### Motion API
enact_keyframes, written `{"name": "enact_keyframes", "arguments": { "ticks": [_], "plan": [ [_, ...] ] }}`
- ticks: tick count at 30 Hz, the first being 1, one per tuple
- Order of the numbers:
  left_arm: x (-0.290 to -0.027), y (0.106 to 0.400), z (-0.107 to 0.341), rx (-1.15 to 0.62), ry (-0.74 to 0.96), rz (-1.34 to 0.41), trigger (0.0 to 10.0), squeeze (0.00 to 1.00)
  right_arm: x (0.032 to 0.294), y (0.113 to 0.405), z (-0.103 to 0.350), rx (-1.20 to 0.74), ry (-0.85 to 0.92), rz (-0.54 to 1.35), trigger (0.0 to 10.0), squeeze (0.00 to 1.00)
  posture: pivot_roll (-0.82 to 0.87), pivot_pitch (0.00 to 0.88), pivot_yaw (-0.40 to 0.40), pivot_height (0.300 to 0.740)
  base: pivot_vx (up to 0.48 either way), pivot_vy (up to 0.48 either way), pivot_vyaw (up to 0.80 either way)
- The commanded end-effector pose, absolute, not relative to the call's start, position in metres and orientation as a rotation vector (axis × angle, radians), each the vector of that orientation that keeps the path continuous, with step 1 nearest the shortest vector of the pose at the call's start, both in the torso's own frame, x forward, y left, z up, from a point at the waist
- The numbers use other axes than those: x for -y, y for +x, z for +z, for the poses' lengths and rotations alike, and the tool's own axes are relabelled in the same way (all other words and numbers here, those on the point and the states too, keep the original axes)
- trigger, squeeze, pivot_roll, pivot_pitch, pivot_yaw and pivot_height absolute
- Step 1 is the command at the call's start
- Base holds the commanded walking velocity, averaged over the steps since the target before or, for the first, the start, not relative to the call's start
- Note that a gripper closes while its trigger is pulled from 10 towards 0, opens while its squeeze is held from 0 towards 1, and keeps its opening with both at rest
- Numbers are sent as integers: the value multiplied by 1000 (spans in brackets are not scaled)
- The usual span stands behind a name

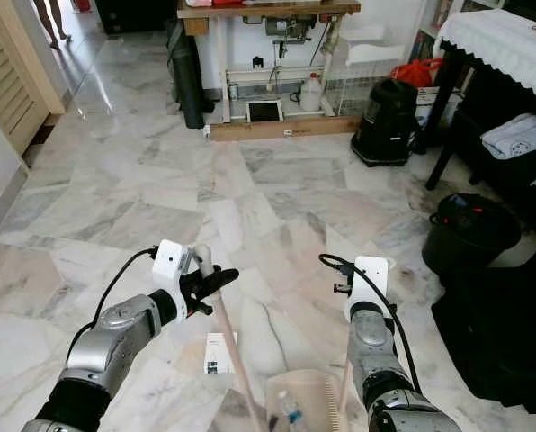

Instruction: Sweep floor

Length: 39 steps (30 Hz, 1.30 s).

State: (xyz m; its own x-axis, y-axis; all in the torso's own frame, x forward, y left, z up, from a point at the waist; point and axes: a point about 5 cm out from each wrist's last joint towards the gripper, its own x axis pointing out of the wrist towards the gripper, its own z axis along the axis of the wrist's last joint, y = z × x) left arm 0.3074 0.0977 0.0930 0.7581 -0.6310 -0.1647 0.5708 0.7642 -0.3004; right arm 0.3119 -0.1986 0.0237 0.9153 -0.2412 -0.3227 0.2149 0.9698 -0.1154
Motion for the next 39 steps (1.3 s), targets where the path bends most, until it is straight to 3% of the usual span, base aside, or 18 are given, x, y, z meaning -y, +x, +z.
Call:
{"name": "enact_keyframes", "arguments": {
  "ticks": [1,28,29,31,39],
  "plan": [
    [-95,313,106,-193,-306,-668,10000,0,195,316,28,-329,-62,-227,10000,0,36,0,11,740,0,0,0],
    [-100,320,116,-116,-301,-606,10000,0,193,318,31,-313,-54,-226,10000,0,35,0,10,740,0,0,0],
    [-106,323,125,-51,-285,-563,10000,0,193,319,32,-301,-41,-229,10000,0,36,0,7,740,0,0,0],
    [-158,329,168,291,40,-179,10000,0,205,333,68,-68,31,-318,10000,0,42,0,-8,740,0,0,0],
    [-174,329,173,336,105,-92,10000,0,206,335,79,9,58,-343,10000,0,36,0,-10,740,0,0,0]
  ]
}}
